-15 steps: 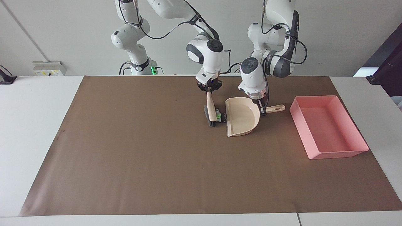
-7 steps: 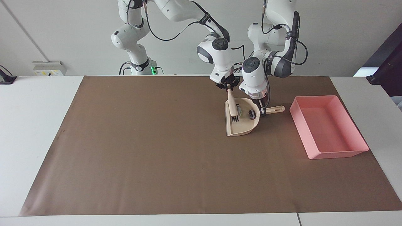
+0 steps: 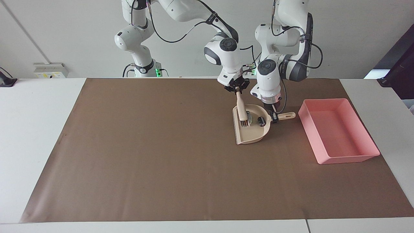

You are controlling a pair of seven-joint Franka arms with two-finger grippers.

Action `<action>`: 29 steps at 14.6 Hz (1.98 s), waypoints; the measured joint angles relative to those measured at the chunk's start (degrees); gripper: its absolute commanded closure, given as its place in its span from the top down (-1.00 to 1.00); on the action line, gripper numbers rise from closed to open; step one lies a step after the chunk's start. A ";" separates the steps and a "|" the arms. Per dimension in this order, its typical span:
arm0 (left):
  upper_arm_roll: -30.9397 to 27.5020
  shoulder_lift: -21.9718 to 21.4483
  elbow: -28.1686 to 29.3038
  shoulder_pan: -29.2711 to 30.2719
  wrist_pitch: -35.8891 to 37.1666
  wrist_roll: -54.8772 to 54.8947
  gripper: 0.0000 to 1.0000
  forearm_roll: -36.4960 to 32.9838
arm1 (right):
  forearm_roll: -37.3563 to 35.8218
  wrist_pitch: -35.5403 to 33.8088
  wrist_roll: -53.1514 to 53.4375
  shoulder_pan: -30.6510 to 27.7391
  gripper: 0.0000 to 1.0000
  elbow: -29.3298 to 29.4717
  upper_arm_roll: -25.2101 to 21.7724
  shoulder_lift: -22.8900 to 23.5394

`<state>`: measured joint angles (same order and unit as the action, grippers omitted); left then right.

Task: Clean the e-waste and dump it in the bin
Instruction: 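Tip the dustpan over the bin with the left gripper while the right gripper returns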

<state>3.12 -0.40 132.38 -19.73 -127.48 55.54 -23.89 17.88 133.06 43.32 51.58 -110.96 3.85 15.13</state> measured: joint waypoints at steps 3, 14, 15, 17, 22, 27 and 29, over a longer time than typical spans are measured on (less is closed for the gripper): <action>-0.10 -0.02 0.00 0.37 -0.40 1.69 -1.00 1.26 | -0.20 -12.86 -0.09 -4.71 -1.00 0.81 -0.34 -7.37; -1.06 -5.52 -11.32 13.52 15.65 20.73 -1.00 8.96 | -9.74 -36.84 -30.93 -44.96 -1.00 -0.40 -1.34 -19.23; -1.13 -5.83 -11.95 15.90 15.65 23.07 -1.00 8.99 | -12.13 -36.83 -34.50 -48.32 -1.00 -1.31 -1.38 -19.12; -1.36 -5.84 -13.87 20.75 15.62 29.27 -1.00 9.08 | -16.36 -36.73 -39.39 -52.88 -1.00 -3.02 -1.35 -18.49; -1.68 -4.00 -18.05 31.72 12.40 40.76 -1.00 9.15 | -19.39 -31.85 -48.77 -60.03 -1.00 -7.38 -1.12 -15.49; -1.72 2.74 -22.97 35.66 9.51 44.05 -1.00 2.70 | -19.42 -23.04 -50.43 -62.33 -1.00 -14.95 -1.04 -15.25; -1.73 4.99 -23.61 36.66 7.44 44.05 -1.00 1.12 | -19.43 -20.90 -51.12 -63.40 -1.00 -16.20 -0.99 -15.28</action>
<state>1.38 4.59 108.78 16.93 -120.04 99.59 -22.77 -1.55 112.16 -7.80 -11.82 -127.16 2.85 -0.15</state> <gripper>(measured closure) 0.670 0.740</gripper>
